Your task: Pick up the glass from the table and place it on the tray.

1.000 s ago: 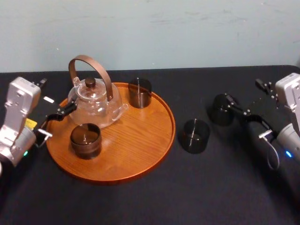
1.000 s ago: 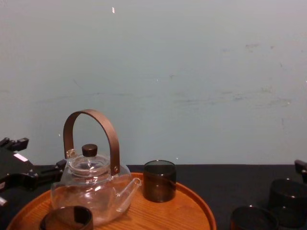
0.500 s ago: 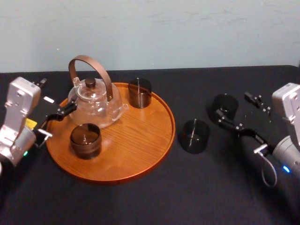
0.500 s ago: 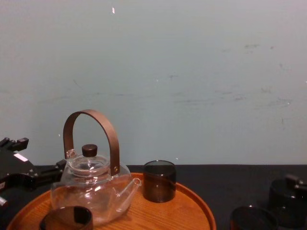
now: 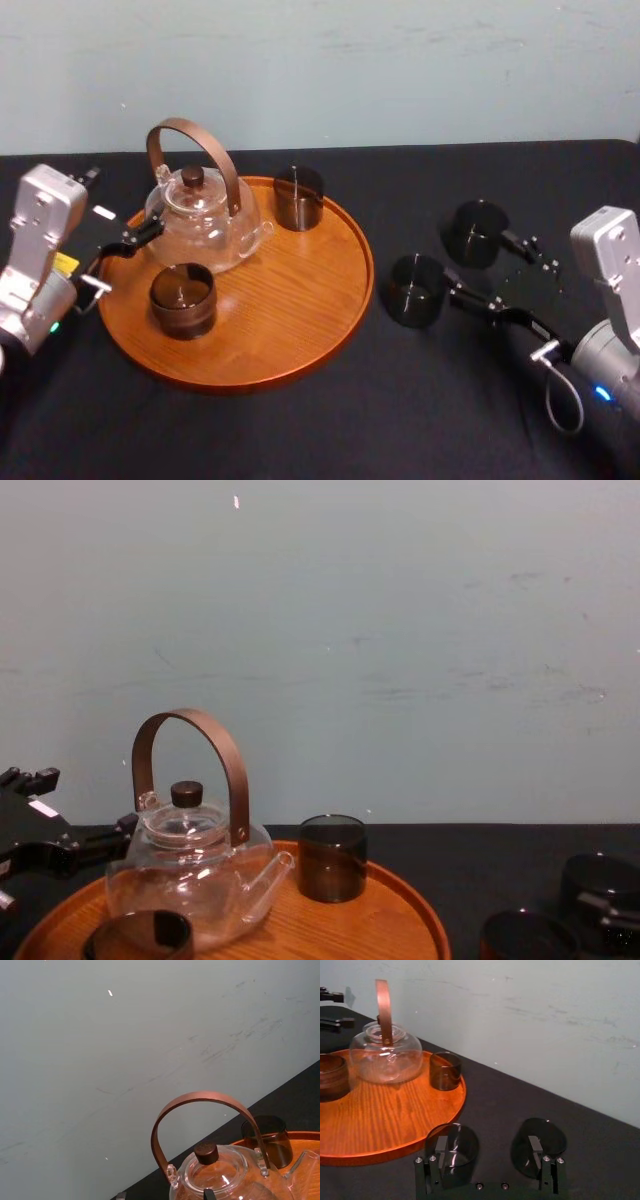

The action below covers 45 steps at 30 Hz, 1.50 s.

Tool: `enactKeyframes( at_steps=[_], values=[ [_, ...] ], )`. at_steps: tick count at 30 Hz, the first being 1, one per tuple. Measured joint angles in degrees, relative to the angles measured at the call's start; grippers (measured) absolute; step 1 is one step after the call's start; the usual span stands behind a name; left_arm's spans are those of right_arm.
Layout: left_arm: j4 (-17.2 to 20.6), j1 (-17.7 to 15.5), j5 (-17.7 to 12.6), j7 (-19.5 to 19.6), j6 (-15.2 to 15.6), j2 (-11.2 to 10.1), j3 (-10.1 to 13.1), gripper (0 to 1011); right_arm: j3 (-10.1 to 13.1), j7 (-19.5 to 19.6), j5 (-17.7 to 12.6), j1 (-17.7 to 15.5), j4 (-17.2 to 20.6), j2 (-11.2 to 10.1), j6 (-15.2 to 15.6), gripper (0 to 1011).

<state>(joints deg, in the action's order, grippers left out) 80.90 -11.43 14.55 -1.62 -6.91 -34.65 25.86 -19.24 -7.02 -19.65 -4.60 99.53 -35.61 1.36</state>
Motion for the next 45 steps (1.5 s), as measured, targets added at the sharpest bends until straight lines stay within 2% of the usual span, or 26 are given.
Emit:
enactKeyframes(
  at_steps=[16, 45],
  values=[
    [0.0, 0.0, 0.0, 0.0, 0.0, 0.0, 0.0, 1001, 0.99, -4.13, -0.84, -1.03, -0.29, 2.14, 1.19, 1002],
    [0.0, 0.0, 0.0, 0.0, 0.0, 0.0, 0.0, 1001, 1.73, -9.09, 2.46, 0.78, -4.35, 6.1, 4.53, 1002]
  ],
)
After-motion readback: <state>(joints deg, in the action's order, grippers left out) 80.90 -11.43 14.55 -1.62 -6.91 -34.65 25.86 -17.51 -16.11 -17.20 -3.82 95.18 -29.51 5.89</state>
